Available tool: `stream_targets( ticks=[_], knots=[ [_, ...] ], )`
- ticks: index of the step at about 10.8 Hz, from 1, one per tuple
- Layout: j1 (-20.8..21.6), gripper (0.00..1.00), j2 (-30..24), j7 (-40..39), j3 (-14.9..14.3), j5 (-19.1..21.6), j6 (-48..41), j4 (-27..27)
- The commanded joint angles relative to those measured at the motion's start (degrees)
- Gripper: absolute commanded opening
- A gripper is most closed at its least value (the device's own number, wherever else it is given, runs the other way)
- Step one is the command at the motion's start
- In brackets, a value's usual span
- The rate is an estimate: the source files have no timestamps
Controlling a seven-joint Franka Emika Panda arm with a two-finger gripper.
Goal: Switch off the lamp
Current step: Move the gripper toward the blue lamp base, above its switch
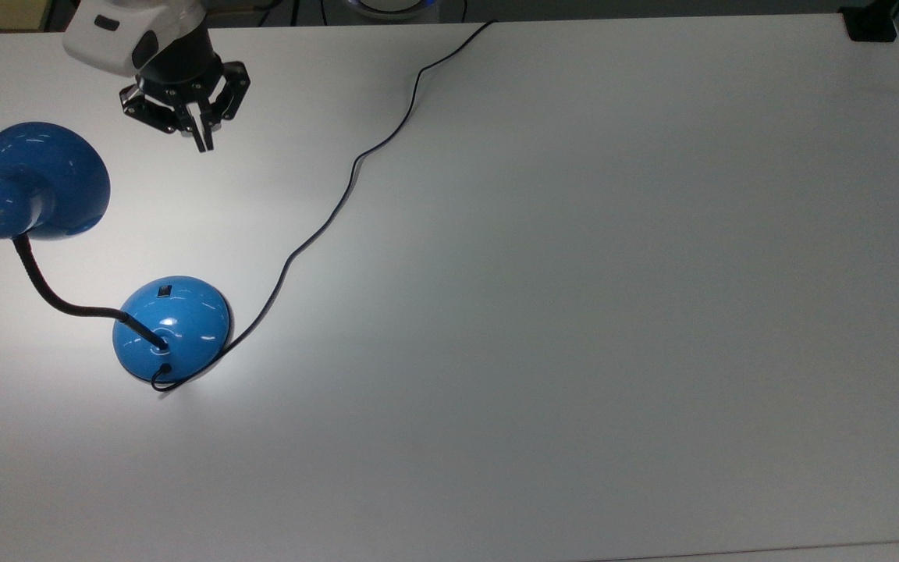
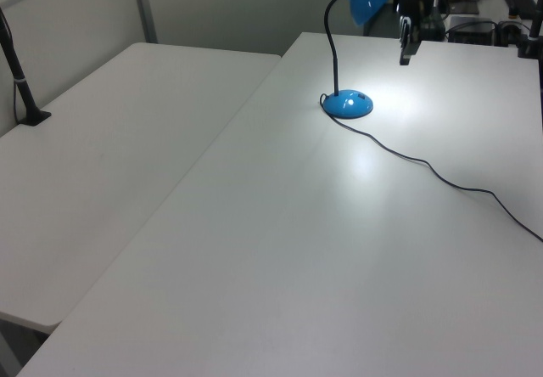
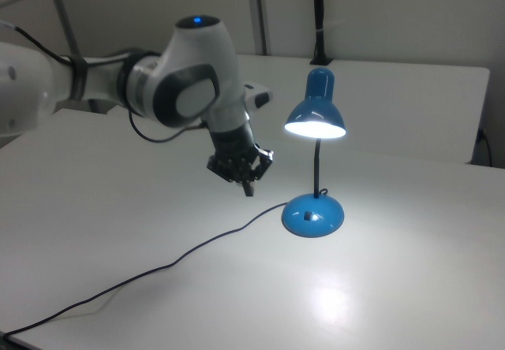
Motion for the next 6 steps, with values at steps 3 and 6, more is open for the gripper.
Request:
stream_targets(
  ticks=[3,6],
  knots=[
    [-2.3,0.00,2.9,4.0,0.0,6.2,32.3,-13.9],
    [-2.4,0.00,6.5,4.0,-0.1,14.2,43.2,-14.9]
  ],
)
